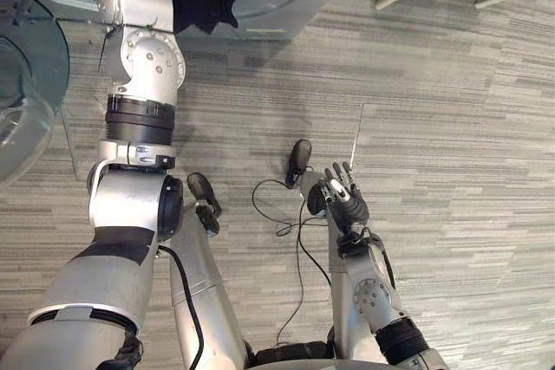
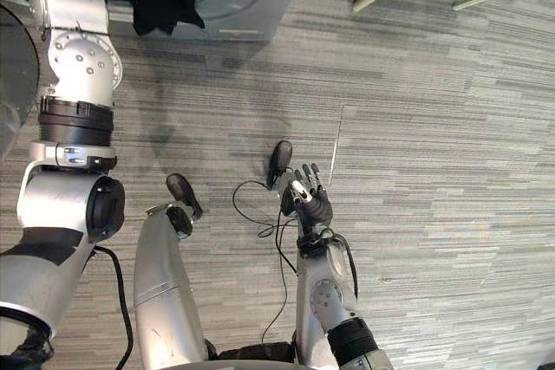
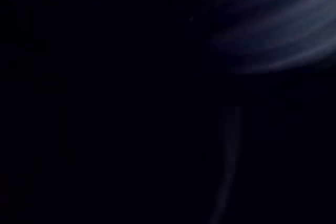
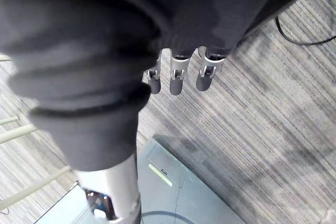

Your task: Pick up the laundry basket with both hands and put the clothes into the washing machine.

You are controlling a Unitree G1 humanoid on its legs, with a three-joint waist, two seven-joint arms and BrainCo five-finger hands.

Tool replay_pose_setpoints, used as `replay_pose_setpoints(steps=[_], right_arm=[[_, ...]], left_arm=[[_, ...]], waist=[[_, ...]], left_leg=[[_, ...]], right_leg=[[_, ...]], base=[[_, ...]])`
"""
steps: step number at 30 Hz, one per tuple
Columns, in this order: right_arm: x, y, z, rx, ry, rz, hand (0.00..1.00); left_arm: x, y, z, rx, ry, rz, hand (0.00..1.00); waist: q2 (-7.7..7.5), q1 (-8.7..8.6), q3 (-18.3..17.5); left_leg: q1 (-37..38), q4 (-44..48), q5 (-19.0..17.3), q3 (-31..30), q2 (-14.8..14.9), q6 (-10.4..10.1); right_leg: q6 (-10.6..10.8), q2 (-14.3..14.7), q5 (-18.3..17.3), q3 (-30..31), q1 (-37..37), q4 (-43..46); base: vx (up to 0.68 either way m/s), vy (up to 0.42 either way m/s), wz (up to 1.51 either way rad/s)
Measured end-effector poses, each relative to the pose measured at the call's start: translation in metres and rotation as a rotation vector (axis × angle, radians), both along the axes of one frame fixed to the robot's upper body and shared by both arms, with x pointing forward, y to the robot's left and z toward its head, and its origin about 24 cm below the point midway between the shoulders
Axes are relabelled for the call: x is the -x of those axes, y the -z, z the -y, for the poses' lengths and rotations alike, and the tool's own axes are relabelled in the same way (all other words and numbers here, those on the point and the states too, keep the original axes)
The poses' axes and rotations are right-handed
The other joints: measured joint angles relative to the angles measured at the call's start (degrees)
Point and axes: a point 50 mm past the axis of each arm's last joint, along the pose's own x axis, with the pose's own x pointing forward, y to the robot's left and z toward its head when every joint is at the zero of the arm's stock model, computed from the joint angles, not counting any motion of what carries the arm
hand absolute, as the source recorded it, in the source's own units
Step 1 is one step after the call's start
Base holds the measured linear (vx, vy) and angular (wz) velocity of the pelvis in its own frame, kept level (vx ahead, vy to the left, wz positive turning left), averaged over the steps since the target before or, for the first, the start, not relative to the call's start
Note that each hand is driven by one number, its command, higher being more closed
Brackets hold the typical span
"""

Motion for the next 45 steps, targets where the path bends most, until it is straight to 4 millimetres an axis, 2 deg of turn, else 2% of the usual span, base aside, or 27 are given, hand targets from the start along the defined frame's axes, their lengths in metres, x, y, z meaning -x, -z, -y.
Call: replay_pose_setpoints(steps=[1, 2, 3, 4, 6, 9, 12, 17, 20, 21, 23, 24, 25, 28, 29, 31, 35, 41, 43, 45], right_arm=[[0.001, 0.007, 0.005, 0.029, 0.016, -0.030, 0.00], [0.001, 0.009, 0.008, 0.046, 0.028, -0.044, 0.00], [0.004, 0.017, 0.014, 0.055, 0.059, -0.084, 0.00], [0.009, 0.024, 0.021, 0.054, 0.098, -0.119, 0.00], [0.009, 0.024, 0.022, 0.059, 0.096, -0.118, 0.00], [0.010, 0.024, 0.014, 0.034, 0.087, -0.122, 0.00], [0.008, 0.016, 0.012, 0.017, 0.082, -0.086, 0.00], [0.009, 0.017, 0.014, 0.019, 0.082, -0.089, 0.00], [0.008, 0.014, 0.017, 0.030, 0.081, -0.072, 0.00], [0.008, 0.012, 0.016, 0.028, 0.081, -0.065, 0.00], [0.006, 0.005, 0.013, 0.025, 0.070, -0.038, 0.00], [0.006, 0.004, 0.011, 0.025, 0.062, -0.033, 0.00], [0.003, 0.003, 0.005, 0.029, 0.035, -0.028, 0.00], [0.003, 0.007, 0.000, 0.038, 0.014, -0.046, 0.00], [0.003, 0.007, 0.000, 0.040, 0.015, -0.046, 0.00], [0.004, 0.008, 0.005, 0.058, 0.021, -0.046, 0.00], [0.003, -0.002, 0.010, 0.089, 0.022, 0.007, 0.00], [0.014, 0.004, 0.034, 0.123, 0.078, -0.011, 0.00], [0.018, 0.008, 0.040, 0.134, 0.093, -0.031, 0.00], [0.022, 0.013, 0.043, 0.146, 0.101, -0.055, 0.00]], left_arm=[[0.003, 0.001, -0.019, 0.034, -0.045, -0.004, 1.00], [0.005, 0.001, -0.027, 0.048, -0.069, -0.001, 1.00], [0.005, 0.001, -0.036, 0.065, -0.087, -0.012, 1.00], [0.006, 0.002, -0.040, 0.071, -0.096, -0.019, 1.00], [0.007, 0.001, -0.045, 0.086, -0.105, -0.014, 1.00], [0.006, -0.004, -0.047, 0.087, -0.106, -0.023, 1.00], [0.009, -0.020, -0.038, 0.085, -0.079, 0.015, 1.00], [0.007, -0.018, -0.033, 0.092, -0.080, 0.003, 1.00], [0.010, -0.018, -0.044, 0.146, -0.106, 0.006, 1.00], [0.011, -0.017, -0.046, 0.157, -0.112, 0.004, 1.00], [0.012, -0.017, -0.050, 0.169, -0.130, -0.006, 1.00], [0.012, -0.017, -0.051, 0.168, -0.136, -0.009, 1.00], [0.014, -0.017, -0.055, 0.163, -0.152, -0.009, 1.00], [0.007, -0.006, -0.058, 0.161, -0.162, -0.059, 1.00], [0.004, 0.002, -0.060, 0.165, -0.166, -0.092, 1.00], [-0.006, 0.028, -0.059, 0.181, -0.157, -0.171, 1.00], [-0.012, 0.051, -0.058, 0.146, -0.155, -0.242, 1.00], [-0.012, 0.053, -0.059, 0.147, -0.148, -0.245, 1.00], [-0.012, 0.052, -0.059, 0.146, -0.146, -0.244, 1.00], [-0.013, 0.053, -0.059, 0.143, -0.144, -0.250, 1.00]], waist=[[-0.93, 0.93, 0.06], [-1.05, 1.85, 0.03], [-1.82, 1.81, 0.02], [-2.44, 1.10, -0.20], [-2.48, 1.00, -0.22], [-2.48, 1.04, -0.22], [-2.42, 1.02, -0.18], [-2.33, 1.85, -0.13], [-2.13, 2.85, 0.00], [-2.13, 2.93, 0.00], [-2.20, 3.60, -0.05], [-2.24, 3.79, -0.07], [-2.22, 3.94, -0.06], [-2.23, 3.48, -0.06], [-2.23, 2.99, -0.07], [-2.20, 1.98, -0.04], [-2.24, 1.94, -0.07], [-2.29, 2.09, -0.10], [-2.31, 1.40, -0.11], [-2.32, 1.40, -0.11]], left_leg=[[2.12, -6.57, 0.55, -0.21, -0.12, -1.32], [3.48, -10.24, 1.82, -1.22, 0.19, -2.20], [4.58, -10.93, 2.31, 1.66, 1.24, -1.69], [4.87, -9.39, 2.03, 2.53, 0.40, -1.26], [3.90, -6.97, 1.51, 3.20, 0.78, -0.60], [2.33, -4.36, -0.86, 3.41, 1.82, 0.55], [-1.20, -2.65, -1.91, 4.11, 1.27, 2.32], [-2.18, -0.11, -2.89, 4.17, -0.05, 4.05], [-2.67, 0.79, -4.28, 4.36, 1.31, 5.60], [-2.84, 0.90, -4.31, 4.34, 1.58, 5.64], [-3.24, 0.18, -4.24, 4.76, 1.97, 5.69], [-3.22, -0.44, -4.03, 5.03, 1.97, 5.62], [-3.08, -2.17, -3.29, 5.28, 1.78, 4.92], [-0.69, -7.09, -0.26, 6.24, -0.38, 4.57], [0.78, -9.38, 1.08, 6.09, -1.82, 4.30], [5.72, -15.31, 4.88, 4.70, -5.52, 3.14], [7.59, -17.47, 6.46, -0.82, -6.10, 0.01], [7.84, -19.16, 8.66, -5.17, -5.67, -3.09], [8.59, -22.51, 10.51, -4.33, -5.57, -2.92], [9.76, -24.07, 10.84, -1.59, -3.80, -2.44]], right_leg=[[2.68, 3.65, 2.93, 1.92, 2.03, -6.87], [4.22, 5.14, 4.20, 2.15, 3.27, -9.38], [4.24, 4.55, 2.68, 3.56, 3.14, -4.50], [5.55, 4.28, -0.37, 7.31, 5.16, -3.15], [5.30, 5.19, 0.73, 8.79, 4.98, -4.45], [7.02, 6.64, 3.27, 10.61, 4.50, -7.13], [9.00, 5.39, 5.20, 11.06, 2.53, -9.67], [9.39, 3.90, 7.36, 10.66, 3.38, -11.35], [4.45, 3.39, 10.92, 4.56, 2.34, -9.66], [3.86, 3.04, 11.50, 2.74, 2.28, -9.77], [3.85, 2.10, 12.37, -4.27, 4.44, -15.27], [3.91, 2.36, 12.42, -4.80, 5.27, -17.94], [4.24, 2.91, 14.72, -4.11, 5.99, -21.72], [4.29, 2.13, 15.29, -2.42, 6.66, -22.77], [4.21, 1.69, 14.95, -0.97, 7.07, -21.95], [4.49, -0.73, 10.42, 1.80, 7.86, -16.21], [3.29, -1.36, 2.59, -0.08, 9.57, -8.81], [1.01, -1.71, -3.11, -3.98, 8.88, -2.31], [0.40, -2.55, -3.63, -5.06, 9.64, -2.83], [0.04, -2.61, -4.00, -5.41, 11.35, -3.74]], base=[[-0.08, 0.029, -1.36], [-0.05, 0.074, -1.50], [0.00, 0.063, -0.83], [0.03, 0.085, -0.59], [0.01, 0.083, -0.47], [-0.06, 0.146, -0.49], [-0.08, 0.164, -0.19], [0.01, 0.153, -0.01], [0.00, 0.080, -0.25], [-0.02, 0.054, -0.32], [-0.03, 0.036, -0.23], [-0.04, 0.017, -0.30], [-0.03, 0.013, -0.18], [0.02, -0.020, 0.26], [0.05, -0.057, 0.81], [0.07, -0.091, 1.17], [0.03, -0.176, 0.80], [0.01, -0.205, 0.35], [0.04, -0.115, 0.42], [0.07, -0.056, 0.27]])
